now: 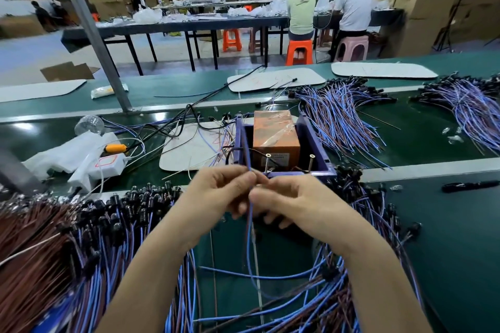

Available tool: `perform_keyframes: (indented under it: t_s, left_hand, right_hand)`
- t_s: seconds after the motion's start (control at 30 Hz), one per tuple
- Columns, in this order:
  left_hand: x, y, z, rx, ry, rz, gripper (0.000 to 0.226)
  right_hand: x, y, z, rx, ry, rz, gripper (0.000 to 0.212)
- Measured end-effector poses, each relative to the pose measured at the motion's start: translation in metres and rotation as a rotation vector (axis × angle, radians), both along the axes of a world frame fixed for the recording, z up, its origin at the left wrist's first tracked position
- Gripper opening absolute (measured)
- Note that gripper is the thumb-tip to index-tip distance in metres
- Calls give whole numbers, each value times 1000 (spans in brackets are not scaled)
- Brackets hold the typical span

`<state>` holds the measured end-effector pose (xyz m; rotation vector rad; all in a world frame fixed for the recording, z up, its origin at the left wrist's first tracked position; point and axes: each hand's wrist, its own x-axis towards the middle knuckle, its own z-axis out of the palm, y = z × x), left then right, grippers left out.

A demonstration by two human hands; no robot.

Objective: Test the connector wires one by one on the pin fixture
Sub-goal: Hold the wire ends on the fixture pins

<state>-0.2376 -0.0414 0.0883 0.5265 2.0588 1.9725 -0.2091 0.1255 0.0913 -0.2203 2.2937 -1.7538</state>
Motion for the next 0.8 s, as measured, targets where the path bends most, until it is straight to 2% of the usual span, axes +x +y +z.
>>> perform_keyframes:
  t_s: [0.13,0.4,0.63,0.8]
  left_hand:
    - [6,15,-6,-91,-46,-119,21]
    - [6,21,-11,-27,-181,-98,20]
    - [5,20,-11,-35,-204,-99,23]
    - [5,21,-10,-1,-155,-47,7]
  right_hand:
    - [-4,2,-1,-198,82,-215,9]
    - [-8,3,-2,-361,98,-333,7]
    - [-11,-1,-5,-348,104,-358,9]
    - [-12,-3,-7,-364,175,-369,10]
